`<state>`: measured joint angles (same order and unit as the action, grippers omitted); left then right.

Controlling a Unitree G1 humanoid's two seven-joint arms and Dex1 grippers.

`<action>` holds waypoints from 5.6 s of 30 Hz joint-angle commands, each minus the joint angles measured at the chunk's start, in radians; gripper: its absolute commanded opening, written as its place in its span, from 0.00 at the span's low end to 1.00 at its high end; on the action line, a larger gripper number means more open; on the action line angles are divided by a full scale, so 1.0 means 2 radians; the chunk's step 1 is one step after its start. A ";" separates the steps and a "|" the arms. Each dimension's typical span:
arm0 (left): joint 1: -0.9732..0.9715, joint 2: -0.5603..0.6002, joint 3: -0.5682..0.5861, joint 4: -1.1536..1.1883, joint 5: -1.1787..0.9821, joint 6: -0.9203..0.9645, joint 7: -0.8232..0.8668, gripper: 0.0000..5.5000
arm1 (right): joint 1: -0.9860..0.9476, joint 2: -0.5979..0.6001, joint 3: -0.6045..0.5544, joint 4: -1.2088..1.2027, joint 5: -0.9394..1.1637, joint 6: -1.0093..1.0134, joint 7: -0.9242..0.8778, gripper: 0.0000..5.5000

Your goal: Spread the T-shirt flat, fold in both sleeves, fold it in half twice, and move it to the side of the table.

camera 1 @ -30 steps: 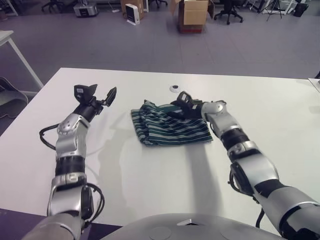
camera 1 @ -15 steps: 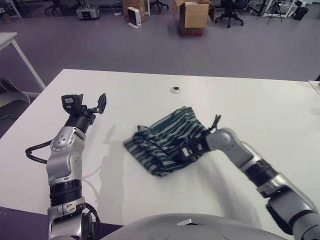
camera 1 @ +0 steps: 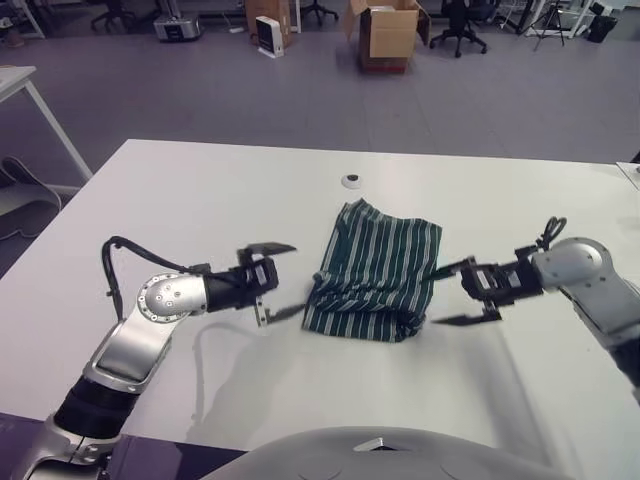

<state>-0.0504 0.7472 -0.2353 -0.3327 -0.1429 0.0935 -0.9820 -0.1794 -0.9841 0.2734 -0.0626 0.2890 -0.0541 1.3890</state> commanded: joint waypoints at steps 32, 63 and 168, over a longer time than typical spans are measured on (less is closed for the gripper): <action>-0.123 -0.052 -0.143 0.312 0.156 -0.212 -0.070 0.47 | 0.057 0.078 0.029 0.001 -0.149 -0.055 -0.113 0.06; -0.188 0.052 -0.019 -0.080 -0.338 0.390 -0.125 0.04 | -0.018 -0.055 -0.106 -0.055 0.263 0.371 0.080 0.06; -0.106 -0.229 0.267 0.176 -0.005 0.085 0.501 0.49 | -0.220 0.377 -0.410 0.460 0.157 0.065 -0.518 0.43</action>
